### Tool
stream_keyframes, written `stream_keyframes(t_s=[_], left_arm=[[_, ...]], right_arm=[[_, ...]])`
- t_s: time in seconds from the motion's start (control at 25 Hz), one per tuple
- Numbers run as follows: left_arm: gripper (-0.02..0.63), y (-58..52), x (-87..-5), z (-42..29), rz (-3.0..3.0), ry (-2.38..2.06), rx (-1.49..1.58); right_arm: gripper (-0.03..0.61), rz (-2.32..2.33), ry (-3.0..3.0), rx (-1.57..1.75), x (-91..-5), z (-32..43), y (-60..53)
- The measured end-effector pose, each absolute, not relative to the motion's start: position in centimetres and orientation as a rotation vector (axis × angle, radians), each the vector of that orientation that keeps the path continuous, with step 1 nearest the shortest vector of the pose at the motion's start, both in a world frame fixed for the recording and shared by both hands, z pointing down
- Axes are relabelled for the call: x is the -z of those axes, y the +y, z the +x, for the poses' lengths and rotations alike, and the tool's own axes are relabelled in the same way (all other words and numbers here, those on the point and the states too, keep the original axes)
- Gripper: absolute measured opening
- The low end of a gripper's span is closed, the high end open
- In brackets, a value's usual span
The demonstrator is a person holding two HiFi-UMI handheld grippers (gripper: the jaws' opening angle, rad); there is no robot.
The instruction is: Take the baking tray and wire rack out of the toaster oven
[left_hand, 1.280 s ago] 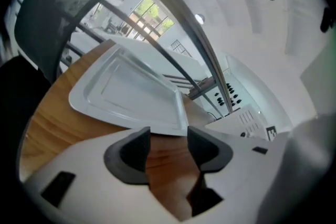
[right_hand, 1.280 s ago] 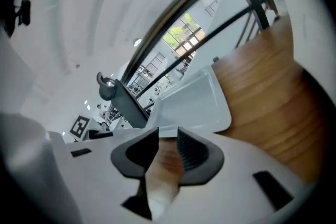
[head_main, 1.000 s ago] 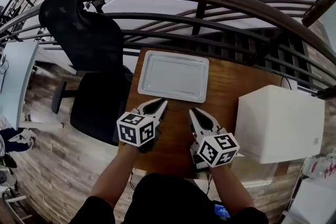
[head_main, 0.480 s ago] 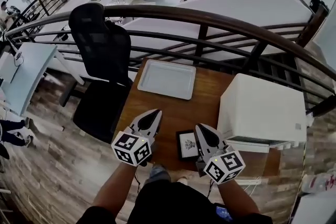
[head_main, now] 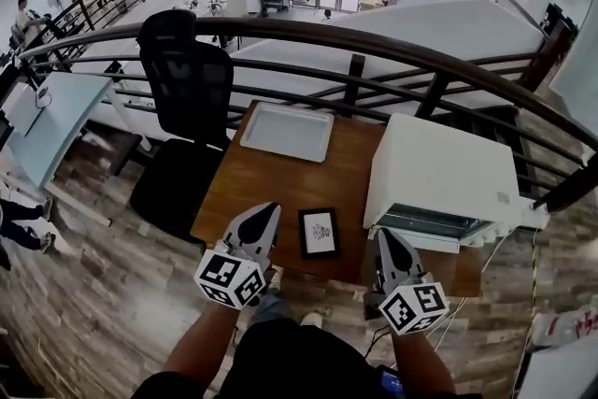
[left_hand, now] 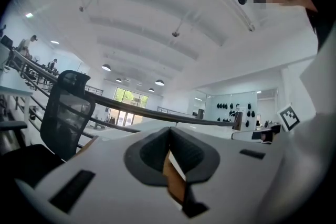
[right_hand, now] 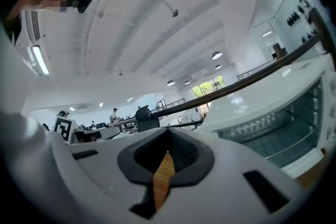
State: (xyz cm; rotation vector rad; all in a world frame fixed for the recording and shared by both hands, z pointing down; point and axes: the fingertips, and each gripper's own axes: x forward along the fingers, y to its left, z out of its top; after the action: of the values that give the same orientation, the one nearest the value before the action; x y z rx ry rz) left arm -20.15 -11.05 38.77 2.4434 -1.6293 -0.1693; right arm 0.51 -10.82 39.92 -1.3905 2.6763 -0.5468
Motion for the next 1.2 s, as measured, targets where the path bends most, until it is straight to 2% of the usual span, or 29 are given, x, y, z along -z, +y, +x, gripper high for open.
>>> stream_keyframes(t_s=[0.2,0.4,0.84,1.2], left_arm=[[0.012,-6.6,-38.5,-17.3,2.424,-1.618,0.192],[0.012,-5.1,-39.1,-17.3,2.417,-1.611,0.206],[0.012,-4.5,-38.1,-17.7,2.503,-1.475,0.237],[0.012,-3.8,-38.4,-18.6,2.498,-1.412,0.266]], right_arm=[[-0.003,-1.439,2.624,0.533,-39.5,7.4,-6.8],[-0.003,-1.486,2.557,0.529,-39.8,10.2,-5.7],[-0.003,-1.408,2.582,0.497,-37.4,4.4,-5.2],[-0.003,-1.425,2.598,0.539,-38.1,2.5,-3.8]])
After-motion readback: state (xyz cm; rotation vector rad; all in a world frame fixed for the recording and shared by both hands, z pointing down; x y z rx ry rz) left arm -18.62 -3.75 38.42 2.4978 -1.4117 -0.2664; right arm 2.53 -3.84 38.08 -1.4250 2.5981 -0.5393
